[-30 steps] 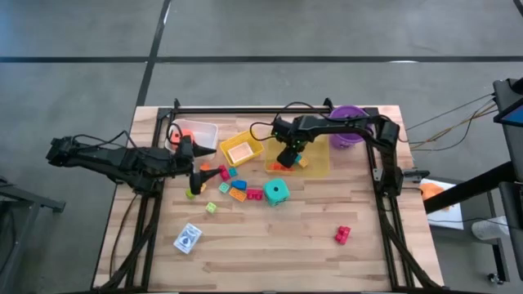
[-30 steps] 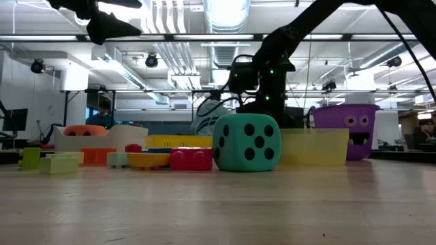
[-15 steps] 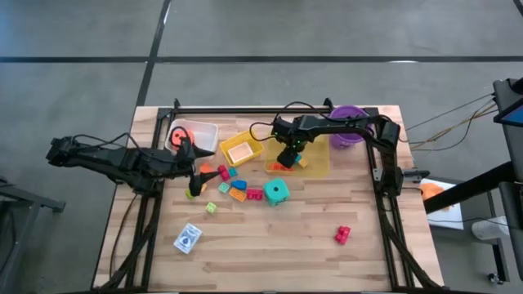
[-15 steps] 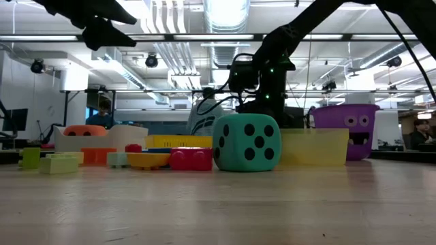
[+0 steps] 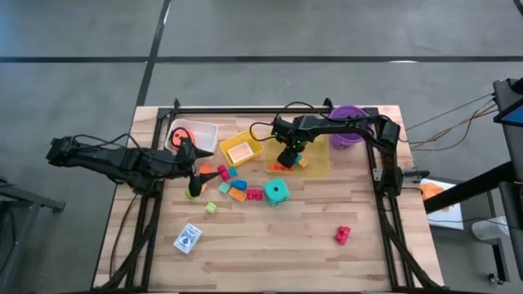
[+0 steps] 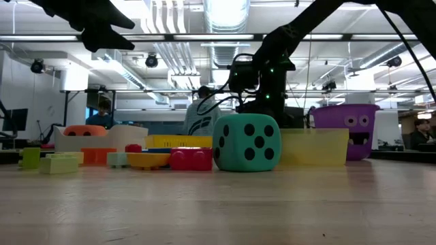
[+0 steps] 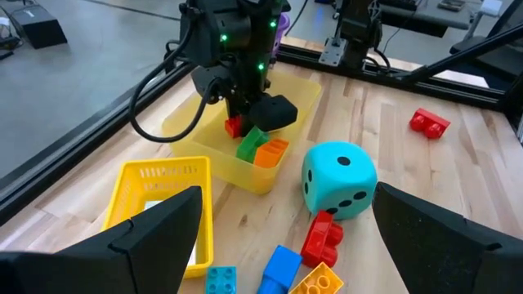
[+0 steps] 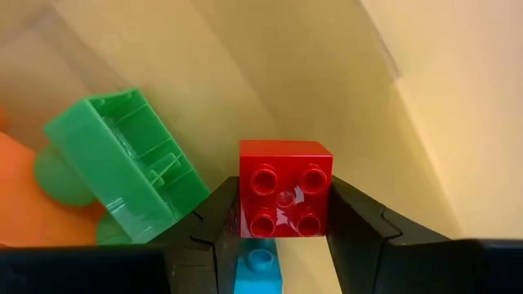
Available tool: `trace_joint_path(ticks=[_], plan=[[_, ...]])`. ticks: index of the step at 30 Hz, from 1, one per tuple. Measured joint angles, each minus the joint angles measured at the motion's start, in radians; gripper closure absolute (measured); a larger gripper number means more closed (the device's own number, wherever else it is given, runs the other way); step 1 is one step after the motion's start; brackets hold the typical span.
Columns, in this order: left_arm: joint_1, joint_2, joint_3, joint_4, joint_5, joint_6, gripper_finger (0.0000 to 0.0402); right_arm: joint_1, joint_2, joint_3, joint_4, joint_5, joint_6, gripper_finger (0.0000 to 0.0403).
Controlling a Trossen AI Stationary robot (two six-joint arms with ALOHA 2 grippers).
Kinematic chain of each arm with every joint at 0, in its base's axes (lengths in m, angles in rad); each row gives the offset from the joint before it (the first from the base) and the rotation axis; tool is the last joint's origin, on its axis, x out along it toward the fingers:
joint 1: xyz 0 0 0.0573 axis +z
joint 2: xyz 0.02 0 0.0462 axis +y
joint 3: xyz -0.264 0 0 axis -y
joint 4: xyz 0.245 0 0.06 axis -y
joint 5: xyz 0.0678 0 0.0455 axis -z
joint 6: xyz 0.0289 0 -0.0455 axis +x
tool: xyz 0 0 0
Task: Pick & Place Toys
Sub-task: Put the red game piece into the yellow bin
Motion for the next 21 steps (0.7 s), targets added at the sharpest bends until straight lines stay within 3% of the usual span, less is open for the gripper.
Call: trace_joint_path(ticks=[4, 10, 14, 21], plan=[[0.0, 0.0, 0.0, -0.001, 0.0, 0.0, 0.0043, 0.002, 0.0, 0.0, -0.002, 0.0, 0.006, 0.0269], [0.0, 0.0, 0.0, -0.001, 0.0, 0.0, 0.0043, 0.002, 0.0, 0.0, -0.017, 0.0, 0.01, 0.0184], [0.0, 0.0, 0.0, -0.001, -0.001, 0.0, 0.0043, 0.002, 0.0, 0.0, -0.02, 0.0, 0.011, 0.0148], [0.0, 0.0, 0.0, -0.001, -0.001, 0.0, 0.0043, 0.002, -0.025, -0.001, -0.028, 0.011, 0.022, 0.0126]])
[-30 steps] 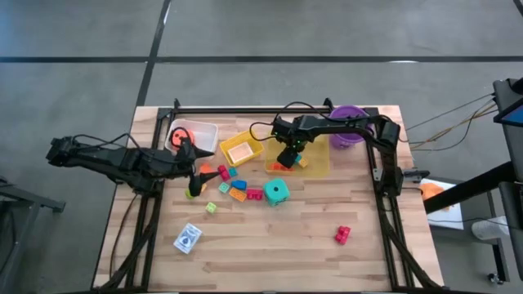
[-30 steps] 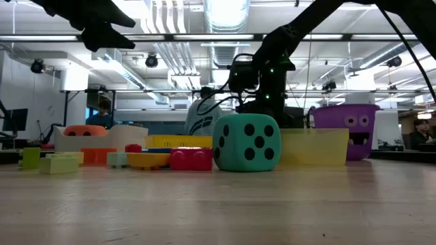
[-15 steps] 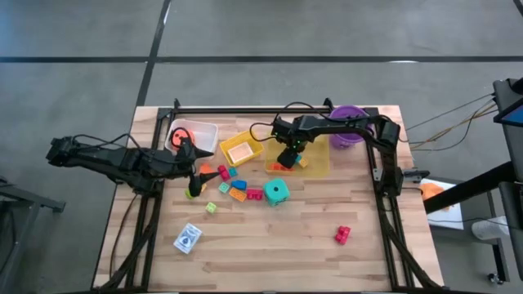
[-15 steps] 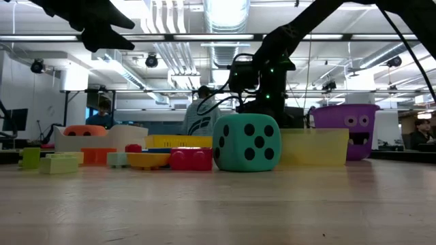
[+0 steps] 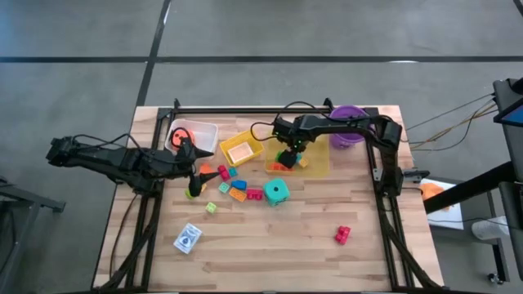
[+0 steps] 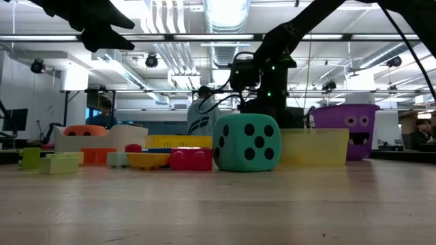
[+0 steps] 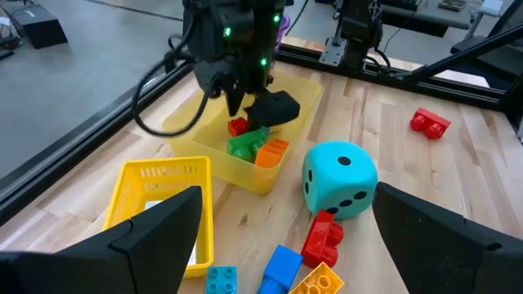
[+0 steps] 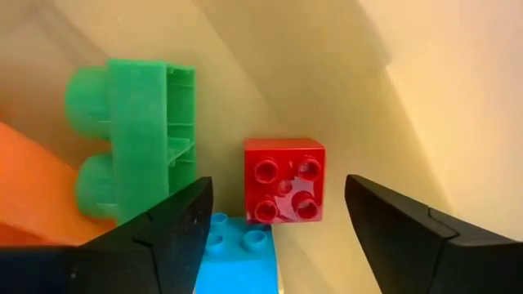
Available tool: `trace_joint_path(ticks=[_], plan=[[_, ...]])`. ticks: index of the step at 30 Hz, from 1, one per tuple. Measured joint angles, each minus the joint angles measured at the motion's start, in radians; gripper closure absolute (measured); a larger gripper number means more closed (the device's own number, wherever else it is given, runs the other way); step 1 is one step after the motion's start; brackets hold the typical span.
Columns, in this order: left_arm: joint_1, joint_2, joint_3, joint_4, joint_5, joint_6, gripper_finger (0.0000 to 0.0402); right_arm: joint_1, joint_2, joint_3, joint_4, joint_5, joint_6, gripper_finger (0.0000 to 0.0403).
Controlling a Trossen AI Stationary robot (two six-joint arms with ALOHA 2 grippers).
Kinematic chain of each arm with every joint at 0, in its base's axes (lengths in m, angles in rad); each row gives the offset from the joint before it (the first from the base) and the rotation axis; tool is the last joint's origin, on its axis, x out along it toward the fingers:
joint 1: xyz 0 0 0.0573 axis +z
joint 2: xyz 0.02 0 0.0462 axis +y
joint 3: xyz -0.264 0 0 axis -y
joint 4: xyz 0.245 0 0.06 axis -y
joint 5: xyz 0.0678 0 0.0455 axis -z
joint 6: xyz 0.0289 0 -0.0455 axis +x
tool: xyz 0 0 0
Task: Pick & Place Toys
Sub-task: Put the red game piece into the yellow bin
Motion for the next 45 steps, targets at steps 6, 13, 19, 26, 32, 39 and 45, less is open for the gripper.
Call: trace_joint_path(ticks=[6, 13, 19, 26, 32, 39, 45], plan=[[0.0, 0.0, 0.0, 0.0, 0.0, 0.0, 0.0043, 0.011, -0.079, 0.0, -0.025, 0.035, 0.024, 0.0125], [0.0, 0.0, 0.0, -0.001, 0.0, 0.0, 0.0043, 0.142, -0.226, 0.0, -0.134, 0.084, 0.075, 0.0124], [0.0, 0.0, 0.0, -0.002, 0.0, 0.0, 0.0043, 0.36, -0.329, 0.0, -0.215, 0.144, 0.319, 0.0124], [0.0, 0.001, 0.0, -0.001, 0.0, -0.052, 0.0043, 0.625, -0.387, -0.002, -0.396, 0.179, 0.709, 0.0124], [0.0, 0.001, 0.0, 0.0, 0.0, -0.067, 0.0043, 0.813, -0.366, -0.013, -0.445, 0.114, 1.136, 0.0124], [0.0, 0.001, 0.0, 0.005, -0.001, -0.137, 0.0043, 0.945, -0.306, -0.021, -0.496, 0.08, 1.541, 0.0124], [0.0, 0.001, 0.0, 0.032, -0.001, -0.132, 0.0043, 1.039, -0.294, -0.052, -0.495, 0.013, 1.797, 0.0124]])
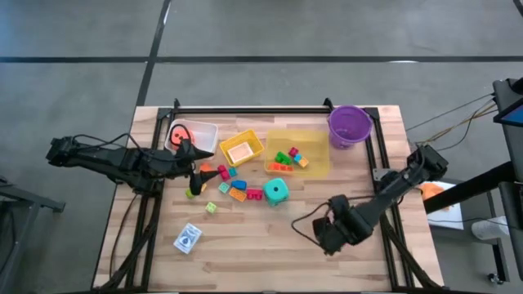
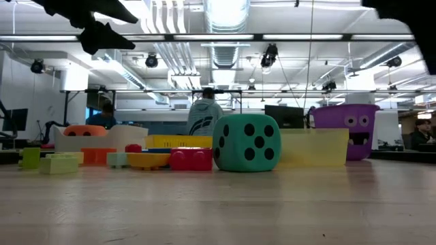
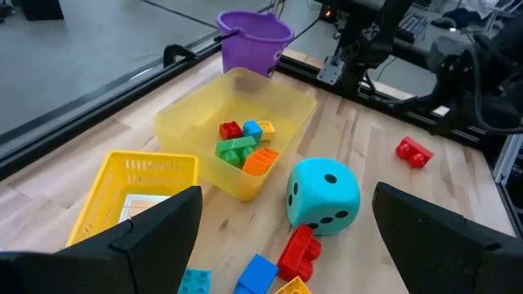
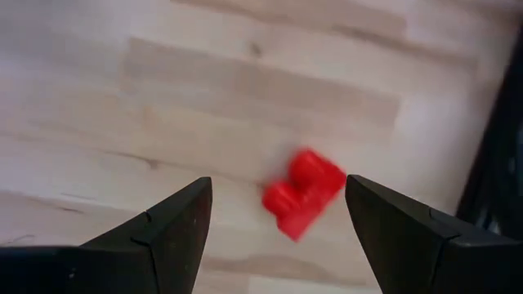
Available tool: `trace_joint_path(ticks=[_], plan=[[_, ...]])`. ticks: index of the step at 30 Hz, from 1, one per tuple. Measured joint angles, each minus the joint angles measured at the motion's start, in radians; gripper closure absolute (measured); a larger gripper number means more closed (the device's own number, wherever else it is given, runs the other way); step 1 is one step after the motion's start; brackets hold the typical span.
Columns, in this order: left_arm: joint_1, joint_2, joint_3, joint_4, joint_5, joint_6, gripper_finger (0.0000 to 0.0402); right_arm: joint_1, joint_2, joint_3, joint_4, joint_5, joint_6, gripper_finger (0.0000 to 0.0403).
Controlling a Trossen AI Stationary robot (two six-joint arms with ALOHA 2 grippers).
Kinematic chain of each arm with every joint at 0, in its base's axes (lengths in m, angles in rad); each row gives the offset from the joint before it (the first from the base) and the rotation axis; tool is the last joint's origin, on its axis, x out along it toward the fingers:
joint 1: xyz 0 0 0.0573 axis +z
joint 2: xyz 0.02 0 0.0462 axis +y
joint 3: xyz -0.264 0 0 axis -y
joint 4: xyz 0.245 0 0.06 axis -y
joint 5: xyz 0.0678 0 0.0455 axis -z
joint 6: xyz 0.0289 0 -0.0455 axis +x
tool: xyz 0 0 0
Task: Pick & Place Toys
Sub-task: Put the red game piece into the yellow bin
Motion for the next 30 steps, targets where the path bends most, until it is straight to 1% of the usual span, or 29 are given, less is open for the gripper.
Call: trace_joint_path(ticks=[3, 5, 7, 12, 17, 22, 27, 30], plan=[[0.0, 0.0, 0.0, -0.002, 0.0, 0.0, 0.0043, 0.052, 0.001, -0.029, 0.021, -0.038, 0.137, 0.0124], [0.0, 0.0, 0.0, -0.006, 0.0, 0.001, 0.0043, 0.093, 0.001, -0.045, 0.032, -0.04, 0.226, 0.0124], [0.0, 0.0, 0.0, -0.011, 0.0, 0.001, 0.0043, 0.124, 0.001, -0.062, 0.056, -0.04, 0.278, 0.0124], [0.0, 0.0, 0.0, -0.011, 0.0, 0.001, 0.0043, 0.145, 0.001, -0.113, 0.137, -0.015, 0.289, 0.0124], [0.0, 0.0, 0.0, -0.01, 0.006, 0.0, 0.0043, 0.145, 0.0, -0.151, 0.137, -0.015, 0.284, 0.0124], [0.0, 0.0, 0.0, -0.009, 0.058, 0.0, 0.0043, 0.146, -0.001, -0.176, 0.156, -0.026, 0.284, 0.0124], [0.0, 0.0, 0.0, -0.009, 0.125, 0.0, 0.0043, 0.145, 0.015, -0.217, 0.263, -0.013, 0.278, 0.0124], [0.0, 0.0, 0.0, -0.009, 0.167, 0.0, 0.0043, 0.147, 0.032, -0.243, 0.297, -0.002, 0.283, 0.0124]])
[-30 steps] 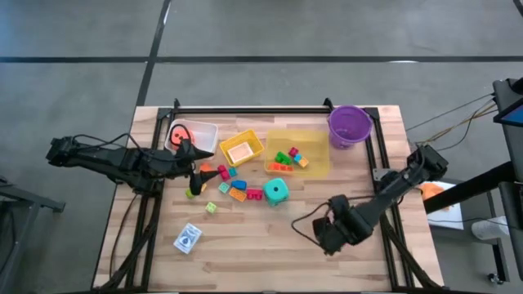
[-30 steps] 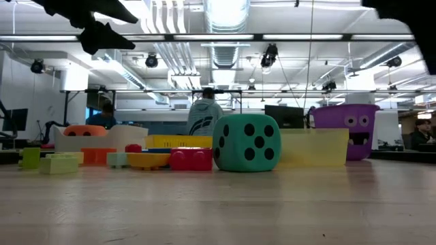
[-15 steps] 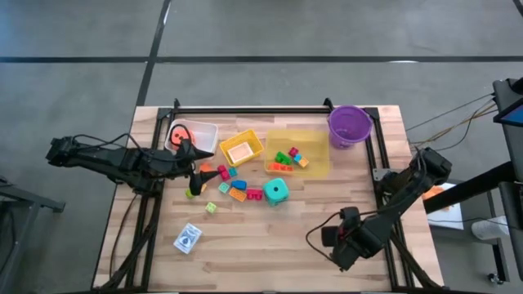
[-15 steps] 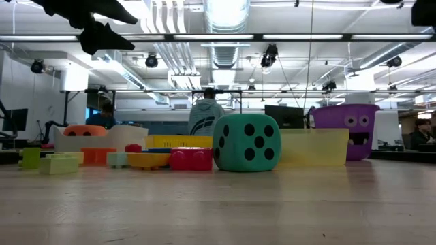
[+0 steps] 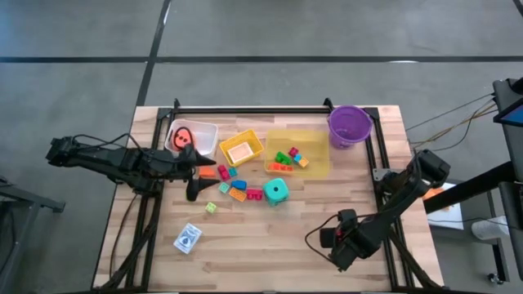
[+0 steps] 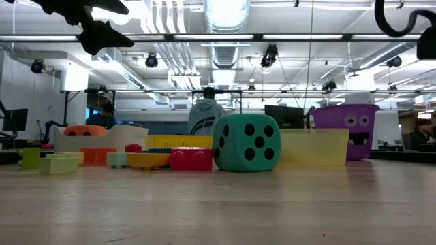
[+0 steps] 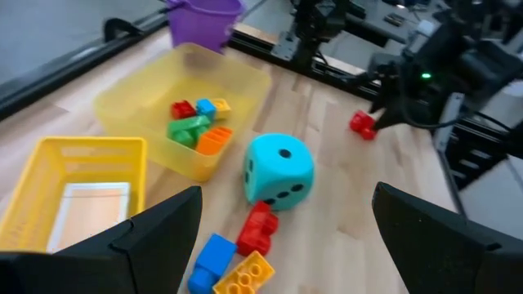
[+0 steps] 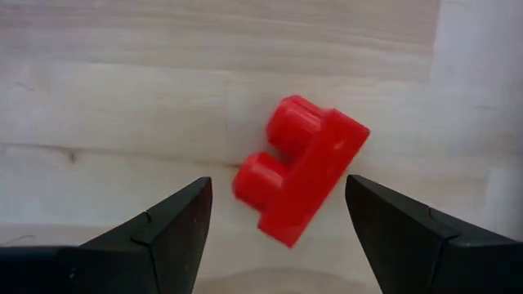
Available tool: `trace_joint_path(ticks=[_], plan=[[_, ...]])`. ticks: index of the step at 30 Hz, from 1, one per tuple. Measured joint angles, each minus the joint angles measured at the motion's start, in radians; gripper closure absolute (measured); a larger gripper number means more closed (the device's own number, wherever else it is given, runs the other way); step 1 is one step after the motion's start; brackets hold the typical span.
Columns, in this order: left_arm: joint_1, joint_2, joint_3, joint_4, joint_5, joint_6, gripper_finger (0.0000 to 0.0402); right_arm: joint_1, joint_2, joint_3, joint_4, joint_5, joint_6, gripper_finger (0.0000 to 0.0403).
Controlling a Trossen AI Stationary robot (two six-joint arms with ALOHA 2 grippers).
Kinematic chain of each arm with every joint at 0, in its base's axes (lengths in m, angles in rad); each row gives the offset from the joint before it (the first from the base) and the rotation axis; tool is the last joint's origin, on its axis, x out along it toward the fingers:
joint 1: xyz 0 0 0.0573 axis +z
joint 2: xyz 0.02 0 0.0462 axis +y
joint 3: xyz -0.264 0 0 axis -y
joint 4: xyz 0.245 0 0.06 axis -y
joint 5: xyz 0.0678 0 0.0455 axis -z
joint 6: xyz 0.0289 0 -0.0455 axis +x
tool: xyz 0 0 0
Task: Pick & Place Toys
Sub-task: Put the red game piece into the yellow bin
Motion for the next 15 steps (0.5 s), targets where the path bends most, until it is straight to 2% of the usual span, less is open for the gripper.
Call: trace_joint_path(ticks=[5, 15], plan=[[0.0, 0.0, 0.0, 0.002, 0.056, -0.001, 0.0043, 0.0, 0.004, -0.016, -0.002, 0.016, 0.0, 0.0124], [0.0, 0.0, 0.0, 0.003, 0.058, 0.0, 0.0043, 0.005, 0.004, -0.065, 0.05, -0.019, -0.002, 0.0124]])
